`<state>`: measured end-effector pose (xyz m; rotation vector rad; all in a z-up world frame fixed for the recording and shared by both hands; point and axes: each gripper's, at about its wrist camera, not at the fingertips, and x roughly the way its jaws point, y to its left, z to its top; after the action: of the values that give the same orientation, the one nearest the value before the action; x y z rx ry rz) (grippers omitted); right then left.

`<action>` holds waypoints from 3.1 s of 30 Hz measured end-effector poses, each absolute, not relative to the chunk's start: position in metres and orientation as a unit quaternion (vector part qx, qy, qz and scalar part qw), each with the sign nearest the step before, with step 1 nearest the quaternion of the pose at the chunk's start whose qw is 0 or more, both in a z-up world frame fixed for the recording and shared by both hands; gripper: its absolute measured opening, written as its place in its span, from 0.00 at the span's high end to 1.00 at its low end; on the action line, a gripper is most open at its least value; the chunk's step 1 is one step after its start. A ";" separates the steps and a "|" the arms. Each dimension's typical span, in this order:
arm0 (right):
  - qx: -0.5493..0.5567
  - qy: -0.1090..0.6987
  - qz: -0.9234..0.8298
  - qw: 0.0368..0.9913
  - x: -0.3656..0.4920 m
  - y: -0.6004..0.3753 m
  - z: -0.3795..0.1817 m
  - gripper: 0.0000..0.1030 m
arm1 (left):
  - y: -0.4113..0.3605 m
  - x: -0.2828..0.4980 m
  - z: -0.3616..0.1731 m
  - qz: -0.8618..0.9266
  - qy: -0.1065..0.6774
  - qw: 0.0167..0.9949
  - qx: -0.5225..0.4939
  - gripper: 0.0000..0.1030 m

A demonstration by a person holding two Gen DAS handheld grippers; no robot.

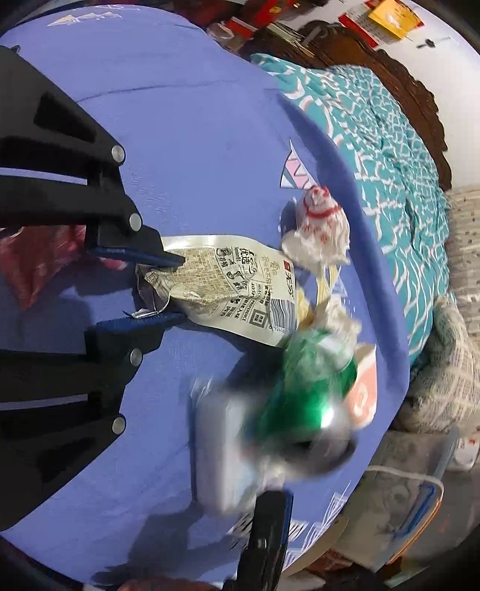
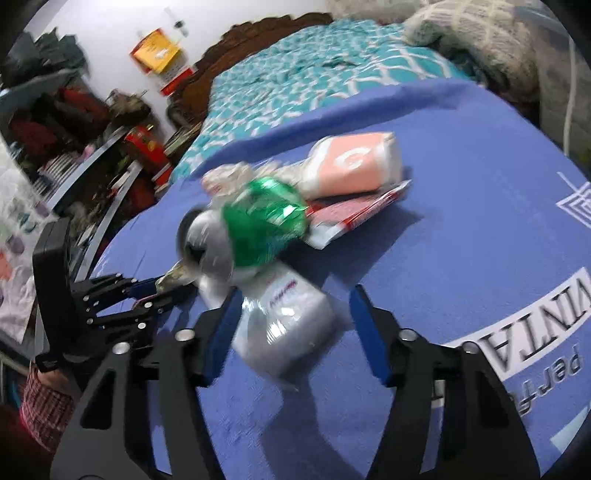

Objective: Collect trash
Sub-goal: 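Grasp the snack wrapper with the left tool while the right tool grasps the white tissue pack, then carry the wrapper and tissue pack with both tools to the beige bin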

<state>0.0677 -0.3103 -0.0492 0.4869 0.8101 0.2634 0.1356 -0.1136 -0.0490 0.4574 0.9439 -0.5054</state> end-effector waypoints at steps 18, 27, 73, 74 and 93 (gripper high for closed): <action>0.095 0.334 0.140 0.927 -0.021 -0.258 -0.020 0.19 | 0.003 0.025 0.028 -0.242 0.402 0.880 0.073 0.85; 0.051 0.392 0.098 0.913 0.033 -0.233 -0.055 0.43 | 0.014 0.016 0.016 -0.238 0.419 0.875 0.049 0.85; 0.152 0.352 -0.028 0.923 -0.127 -0.323 -0.071 0.42 | -0.165 -0.015 -0.046 -0.359 0.422 0.803 0.221 0.84; 0.158 0.344 -0.030 0.925 -0.129 -0.325 -0.069 0.43 | -0.163 -0.012 -0.043 -0.365 0.428 0.800 0.208 0.84; 0.261 0.277 -0.148 0.913 -0.160 -0.466 -0.065 0.43 | -0.328 0.007 -0.005 -0.496 0.425 0.721 0.231 0.84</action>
<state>-0.1605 -0.4656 -0.0646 0.5379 0.5701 -0.3059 0.0073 -0.3284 -0.0050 0.5102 0.9389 -1.0961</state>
